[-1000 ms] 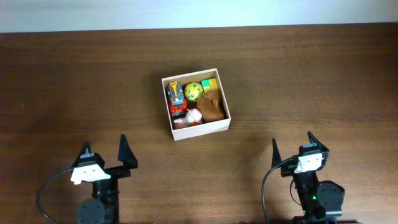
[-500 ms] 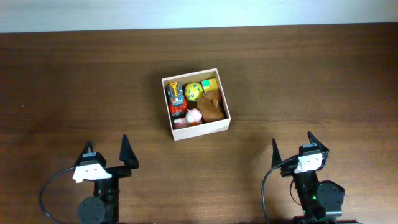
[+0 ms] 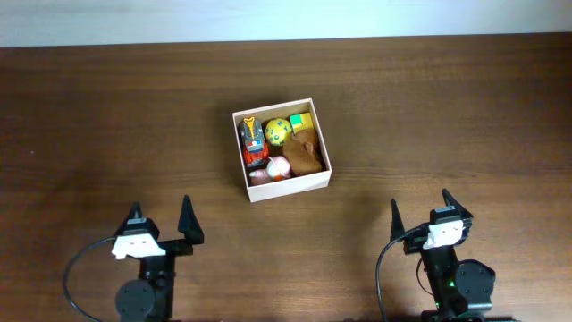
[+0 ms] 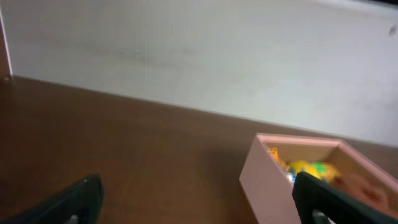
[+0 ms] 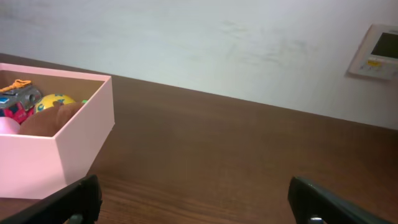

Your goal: Pack container

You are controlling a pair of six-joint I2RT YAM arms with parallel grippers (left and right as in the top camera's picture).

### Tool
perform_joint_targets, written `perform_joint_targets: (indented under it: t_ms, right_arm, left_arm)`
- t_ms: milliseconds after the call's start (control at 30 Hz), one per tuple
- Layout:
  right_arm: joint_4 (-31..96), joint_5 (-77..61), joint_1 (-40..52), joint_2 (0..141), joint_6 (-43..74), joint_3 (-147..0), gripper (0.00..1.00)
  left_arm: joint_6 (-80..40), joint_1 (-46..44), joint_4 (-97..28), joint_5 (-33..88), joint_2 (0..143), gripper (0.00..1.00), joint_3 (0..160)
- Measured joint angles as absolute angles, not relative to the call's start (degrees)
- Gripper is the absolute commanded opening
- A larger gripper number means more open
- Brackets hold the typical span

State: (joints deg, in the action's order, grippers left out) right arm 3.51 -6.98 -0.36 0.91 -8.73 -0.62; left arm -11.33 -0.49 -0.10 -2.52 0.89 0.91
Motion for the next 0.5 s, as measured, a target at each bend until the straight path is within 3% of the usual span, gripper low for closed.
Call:
perform_joint_targets:
  t_ms: [500]
  right_arm:
    - [3.5,-7.0,-0.4,0.9,-8.7,-0.6,0.99]
  left_arm:
    - [-7.5,1.0,-4.7,-1.0,0.9,0.99,0.9]
